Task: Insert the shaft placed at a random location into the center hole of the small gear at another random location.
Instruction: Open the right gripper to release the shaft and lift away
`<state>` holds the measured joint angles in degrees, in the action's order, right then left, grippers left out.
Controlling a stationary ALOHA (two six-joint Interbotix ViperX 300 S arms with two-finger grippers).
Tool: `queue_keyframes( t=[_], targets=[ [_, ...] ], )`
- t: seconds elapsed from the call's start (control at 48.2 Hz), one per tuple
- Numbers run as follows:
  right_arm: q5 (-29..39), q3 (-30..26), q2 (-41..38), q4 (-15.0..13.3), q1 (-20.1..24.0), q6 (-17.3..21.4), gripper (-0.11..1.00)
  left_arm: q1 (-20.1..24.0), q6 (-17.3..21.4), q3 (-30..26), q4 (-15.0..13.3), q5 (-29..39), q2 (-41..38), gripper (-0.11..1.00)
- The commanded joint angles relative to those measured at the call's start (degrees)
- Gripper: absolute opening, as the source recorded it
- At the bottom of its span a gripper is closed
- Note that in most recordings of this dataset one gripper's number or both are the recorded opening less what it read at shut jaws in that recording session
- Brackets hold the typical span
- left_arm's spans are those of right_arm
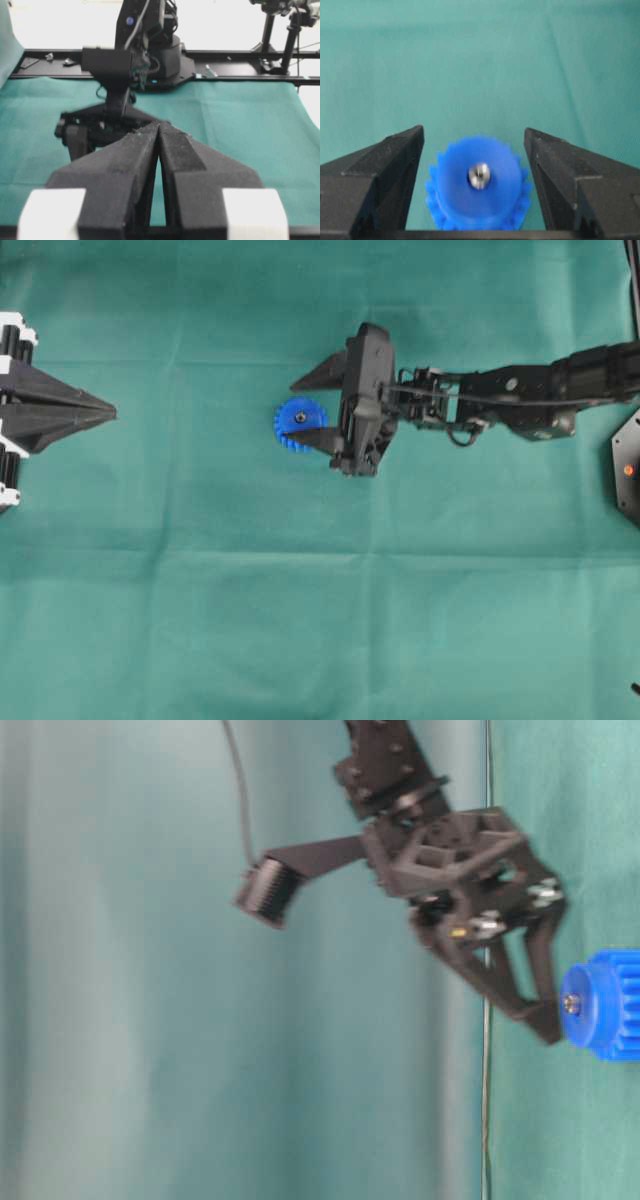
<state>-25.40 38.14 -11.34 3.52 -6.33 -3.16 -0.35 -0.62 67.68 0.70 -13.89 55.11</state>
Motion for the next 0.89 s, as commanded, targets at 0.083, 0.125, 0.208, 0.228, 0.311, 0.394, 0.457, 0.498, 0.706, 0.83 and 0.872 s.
queue_keyframes(
  t=[0.083, 0.125, 0.208, 0.228, 0.311, 0.394, 0.457, 0.498, 0.706, 0.83, 0.872],
  targets=[
    [0.97, -0.88, 5.36, -0.26, 0.0, -1.14, 0.8, 0.09, -0.09, -1.41, 0.09, -0.35, -0.18, 0.0],
    [1.23, -0.88, 5.89, -0.26, 0.0, -1.14, 0.8, 0.09, -0.09, -1.41, 0.18, -0.35, -0.09, 0.0],
    [1.49, -0.79, 6.59, -0.26, 0.09, -1.05, 0.79, 0.09, -0.09, -1.41, 0.09, -0.26, -0.18, 0.0],
    [1.58, -0.79, 6.68, -0.26, 0.09, -1.05, 0.79, 0.09, -0.09, -1.41, 0.09, -0.35, -0.18, 0.0],
    [1.58, -0.44, 7.12, -0.26, 0.09, -1.05, 0.79, 0.09, -0.09, -1.41, 0.09, -0.26, -0.09, 0.0],
    [1.58, 0.26, 7.82, -0.18, 0.09, -0.97, 0.79, 0.09, -0.09, -1.41, 0.09, -0.35, -0.09, 0.0],
    [1.58, 0.97, 8.53, -0.26, 0.09, -0.97, 0.79, 0.09, -0.09, -1.41, 0.09, -0.35, -0.09, 0.0],
    [1.58, 1.49, 9.05, -0.26, 0.09, -0.97, 0.79, 0.09, -0.09, -1.41, 0.09, -0.35, -0.09, 0.0],
    [1.58, 5.27, 13.62, -0.26, 0.0, -0.97, 0.79, 0.09, -0.09, -1.41, 0.09, -0.35, 0.0, 0.0],
    [1.58, 8.17, 17.05, -0.26, 0.09, -0.79, 0.79, 0.09, -0.09, -1.41, 0.09, -0.35, 0.0, 0.0],
    [1.58, 9.32, 18.19, -0.26, 0.09, -0.7, 0.79, 0.09, -0.09, -1.41, 0.09, -0.35, 0.0, 0.0]
  ],
)
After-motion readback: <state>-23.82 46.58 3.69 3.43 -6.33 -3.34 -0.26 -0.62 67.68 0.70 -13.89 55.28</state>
